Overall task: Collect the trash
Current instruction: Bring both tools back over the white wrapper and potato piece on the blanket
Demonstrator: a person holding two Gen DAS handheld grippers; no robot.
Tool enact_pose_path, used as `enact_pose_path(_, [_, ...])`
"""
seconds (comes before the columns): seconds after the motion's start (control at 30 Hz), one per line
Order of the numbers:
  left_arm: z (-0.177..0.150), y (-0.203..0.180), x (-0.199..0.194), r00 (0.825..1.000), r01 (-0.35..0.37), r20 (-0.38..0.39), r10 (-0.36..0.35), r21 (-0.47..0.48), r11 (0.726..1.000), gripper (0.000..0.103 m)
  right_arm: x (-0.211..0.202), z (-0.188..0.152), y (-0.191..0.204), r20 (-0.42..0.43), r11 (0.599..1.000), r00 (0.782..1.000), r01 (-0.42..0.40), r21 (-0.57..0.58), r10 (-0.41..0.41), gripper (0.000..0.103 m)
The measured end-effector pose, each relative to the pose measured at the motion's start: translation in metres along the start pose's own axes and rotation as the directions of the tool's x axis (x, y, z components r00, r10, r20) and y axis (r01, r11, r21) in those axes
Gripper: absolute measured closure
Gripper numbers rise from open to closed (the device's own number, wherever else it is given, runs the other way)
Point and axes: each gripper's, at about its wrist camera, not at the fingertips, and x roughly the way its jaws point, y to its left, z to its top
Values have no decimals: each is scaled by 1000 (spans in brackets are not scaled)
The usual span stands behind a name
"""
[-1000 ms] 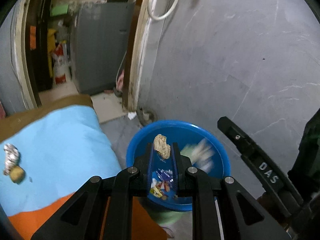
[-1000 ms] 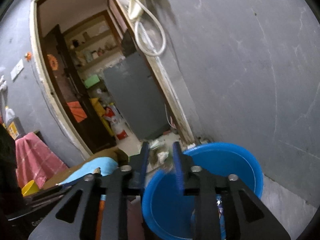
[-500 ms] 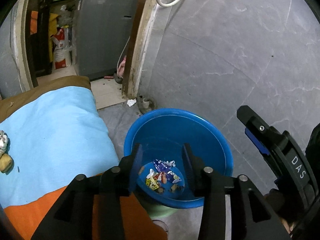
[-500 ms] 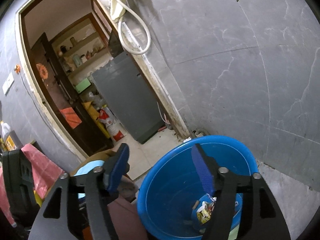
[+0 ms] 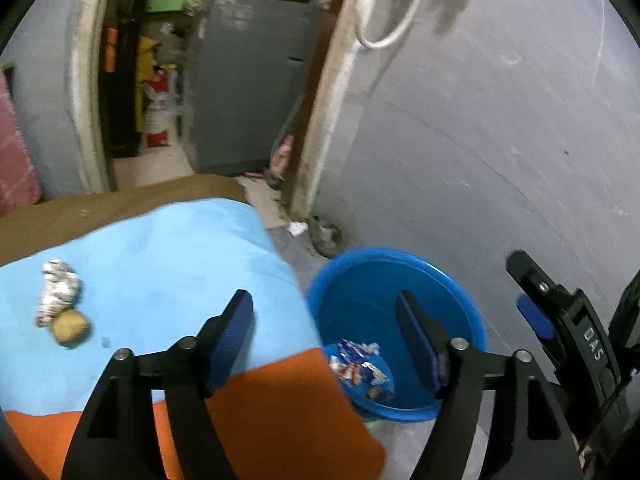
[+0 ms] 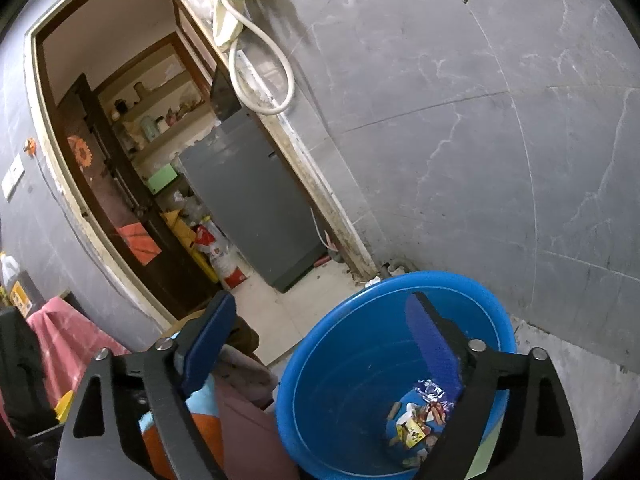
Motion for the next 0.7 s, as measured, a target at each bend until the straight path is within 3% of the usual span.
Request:
enact_pose_path(0.03, [0,3,-4,1000,-12,11,12,-3,1000,31,0,0,1,-1,1000,1000,4,1,-4,0])
enact_pose_path(0.13, [2,14,-20,996,-70,59,71,-20,997,23,-2,-1,9,11,1000,1000,7,-14,-7,0])
enact_pose_path(0.27, [-1,25,-39,984,-134,115,137,-32,990,23,-3,-5,25,34,997,999,8,-73,-6,0])
enact_pose_path(0.4, [-4,36,-59,965,-196,169,202,-51,979,18,-8,-12,48,70,989,997,-6,-151,17,0])
enact_pose_path(0.47, [-7,42,-70,953,-222,197,232,-71,972,5,-9,-15,59,86,983,996,-12,-185,29,0])
enact_pose_path(0.7, [-5,68,-102,915,-286,264,306,-114,952,4,-9,-27,96,100,959,991,-57,-277,88,0])
